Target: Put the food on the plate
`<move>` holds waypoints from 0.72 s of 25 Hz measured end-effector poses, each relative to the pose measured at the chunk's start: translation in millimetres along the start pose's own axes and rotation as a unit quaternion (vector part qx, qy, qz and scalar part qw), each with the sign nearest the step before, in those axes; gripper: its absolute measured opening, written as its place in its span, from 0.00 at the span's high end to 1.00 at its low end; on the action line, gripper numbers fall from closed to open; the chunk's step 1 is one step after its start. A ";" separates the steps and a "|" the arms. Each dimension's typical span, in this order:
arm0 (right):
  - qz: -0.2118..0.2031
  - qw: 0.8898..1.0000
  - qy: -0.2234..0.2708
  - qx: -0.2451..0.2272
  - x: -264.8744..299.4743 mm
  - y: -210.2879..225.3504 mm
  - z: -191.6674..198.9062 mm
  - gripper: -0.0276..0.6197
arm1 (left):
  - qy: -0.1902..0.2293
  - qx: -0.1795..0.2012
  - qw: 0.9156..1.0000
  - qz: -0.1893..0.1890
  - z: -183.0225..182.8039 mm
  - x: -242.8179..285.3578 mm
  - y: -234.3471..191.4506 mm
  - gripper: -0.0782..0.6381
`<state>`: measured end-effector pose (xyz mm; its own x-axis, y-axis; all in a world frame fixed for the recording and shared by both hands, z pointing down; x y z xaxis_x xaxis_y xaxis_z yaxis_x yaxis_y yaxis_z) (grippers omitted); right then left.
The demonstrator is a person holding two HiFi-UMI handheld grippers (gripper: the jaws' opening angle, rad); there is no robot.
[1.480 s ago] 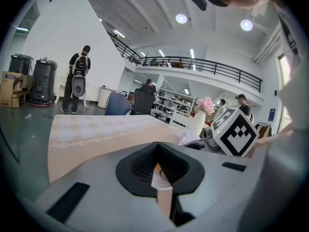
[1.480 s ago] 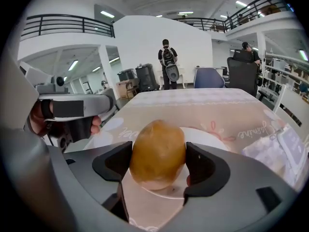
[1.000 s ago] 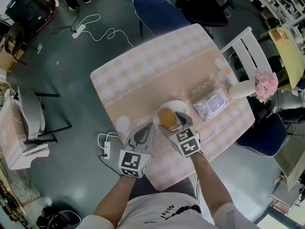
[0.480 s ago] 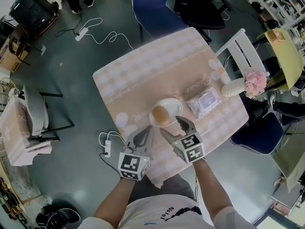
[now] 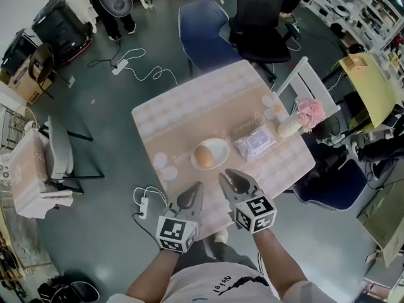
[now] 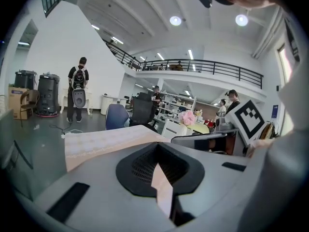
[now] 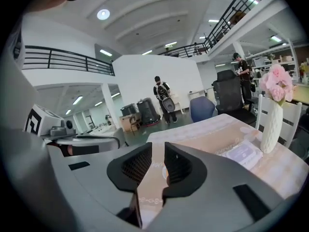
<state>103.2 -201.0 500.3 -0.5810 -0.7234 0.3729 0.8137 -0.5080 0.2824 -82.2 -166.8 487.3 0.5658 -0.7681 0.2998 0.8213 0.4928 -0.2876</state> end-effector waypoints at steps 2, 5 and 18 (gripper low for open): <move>-0.010 1.000 0.014 0.008 -17.7 -4.5 -4.9 0.84 | 0.008 0.001 1.000 0.001 -5.3 -10.5 18.3 0.88; -0.026 0.999 0.034 0.014 -40.8 -13.3 -12.6 0.87 | 0.020 0.003 1.000 0.003 -11.0 -25.9 42.6 0.88; -0.069 0.995 0.066 -0.009 -101.8 -50.6 -28.7 0.93 | 0.070 -0.008 0.998 0.004 -32.0 -68.0 96.1 0.88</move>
<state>121.6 -115.1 422.7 -0.6809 -0.7008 0.2127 0.7276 -0.6138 0.3064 -44.0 -80.3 410.2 0.5562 -0.8138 0.1684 0.8144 0.4935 -0.3053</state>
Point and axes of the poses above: the fingertips, and each gripper's own axes: x forward along the fingers, y to its right, z out of its underside, the point moved 10 cm from there along -x, backward along the fingers, and after that the axes turned 2 degrees about y, right-handed, at the moved point
